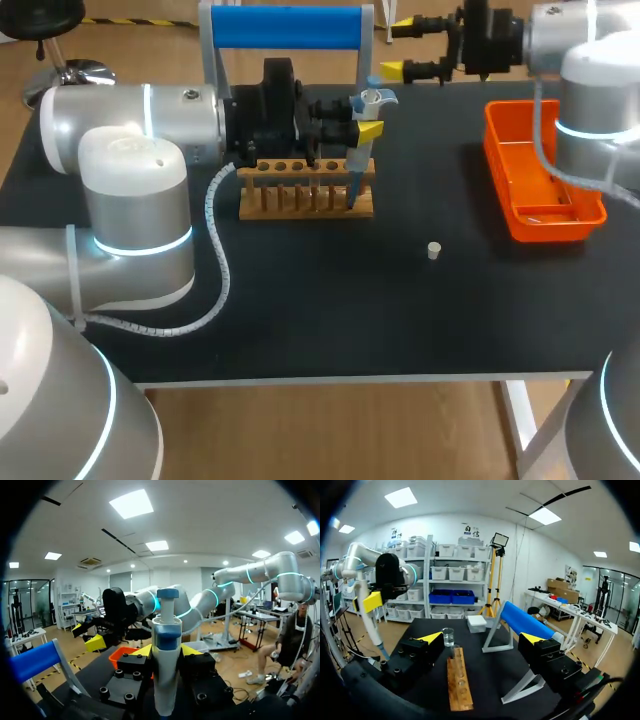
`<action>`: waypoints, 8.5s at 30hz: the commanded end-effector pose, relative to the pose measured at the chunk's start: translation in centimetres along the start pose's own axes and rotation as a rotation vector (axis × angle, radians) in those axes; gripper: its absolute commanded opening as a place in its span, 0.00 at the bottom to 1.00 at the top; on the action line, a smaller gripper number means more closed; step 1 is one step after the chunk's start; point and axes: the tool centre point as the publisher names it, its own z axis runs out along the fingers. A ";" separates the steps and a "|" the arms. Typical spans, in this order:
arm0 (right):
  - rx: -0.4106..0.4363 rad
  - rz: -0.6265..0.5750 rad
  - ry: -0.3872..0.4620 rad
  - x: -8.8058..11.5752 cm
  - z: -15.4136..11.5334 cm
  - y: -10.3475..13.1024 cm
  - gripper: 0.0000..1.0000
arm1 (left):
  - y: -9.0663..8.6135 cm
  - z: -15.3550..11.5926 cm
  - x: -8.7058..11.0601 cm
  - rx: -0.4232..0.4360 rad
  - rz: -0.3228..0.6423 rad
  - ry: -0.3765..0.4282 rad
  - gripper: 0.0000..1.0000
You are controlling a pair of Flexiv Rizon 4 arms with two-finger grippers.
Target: Invert the test tube, pick up the pipette, mount the tip to pipette, aspirate from beaker and dispense into the tube, eject the tip, return the pipette, and cap with the stopper.
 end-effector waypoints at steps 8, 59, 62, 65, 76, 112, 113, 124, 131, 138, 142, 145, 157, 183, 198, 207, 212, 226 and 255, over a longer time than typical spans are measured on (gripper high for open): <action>0.086 0.016 -0.046 -3.2 4.8 0.0 1.00 | 0.1 0.0 0.1 0.003 0.002 -0.002 0.00; 0.177 -0.008 -0.059 -6.0 8.9 -1.0 1.00 | 0.1 0.0 0.1 0.003 0.002 -0.002 0.00; 0.177 -0.008 -0.059 -6.0 8.9 -1.0 1.00 | 0.1 0.0 0.1 0.003 0.002 -0.002 0.00; 0.177 -0.008 -0.059 -6.0 8.9 -1.0 1.00 | 0.1 0.0 0.1 0.003 0.002 -0.002 0.00; 0.177 -0.008 -0.059 -6.0 8.9 -1.0 1.00 | 1.2 -4.2 -2.6 -0.067 -0.022 -0.111 0.00; 0.177 -0.008 -0.059 -6.0 8.9 -1.0 1.00 | 4.9 -16.9 -16.6 -0.339 -0.180 -0.598 0.00; 0.177 -0.008 -0.059 -6.0 8.9 -1.0 1.00 | 4.9 -16.9 -16.6 -0.339 -0.180 -0.598 0.00; 0.177 -0.008 -0.059 -6.0 8.9 -1.0 1.00 | 4.9 -16.9 -16.6 -0.339 -0.180 -0.598 0.00; 0.177 -0.008 -0.059 -6.0 8.9 -1.0 1.00 | 4.9 -16.9 -16.6 -0.339 -0.180 -0.598 0.00; 0.177 -0.008 -0.059 -6.0 8.9 -1.0 1.00 | 5.5 -16.5 -18.5 -0.349 -0.187 -0.622 0.00; 0.177 -0.008 -0.059 -6.0 8.9 -1.0 1.00 | 6.3 -16.5 -20.5 -0.373 -0.184 -0.626 0.00; 0.177 -0.008 -0.059 -6.0 8.9 -1.0 1.00 | 6.6 -16.8 -21.8 -0.392 -0.190 -0.649 0.00; 0.177 -0.008 -0.059 -6.0 8.9 -1.0 1.00 | 7.0 -16.9 -25.1 -0.422 -0.216 -0.763 0.00; 0.177 -0.008 -0.059 -6.0 8.9 -1.0 1.00 | 7.6 -17.1 -33.1 -0.429 -0.280 -0.955 0.00; 0.177 -0.008 -0.059 -6.0 8.9 -1.0 1.00 | 8.2 -17.2 -36.5 -0.458 -0.312 -1.036 0.00; 0.177 -0.008 -0.059 -6.0 8.9 -1.0 1.00 | 8.5 -17.0 -37.3 -0.473 -0.329 -1.058 0.00; 0.177 -0.008 -0.059 -6.0 8.9 -1.0 1.00 | 8.7 -16.7 -37.4 -0.480 -0.337 -1.059 0.00; 0.177 -0.008 -0.059 -6.0 8.9 -1.0 1.00 | 9.5 -16.3 -37.6 -0.508 -0.362 -1.057 0.00; 0.177 -0.008 -0.059 -6.0 8.9 -1.0 1.00 | 9.1 -16.2 -38.4 -0.558 -0.377 -1.124 0.00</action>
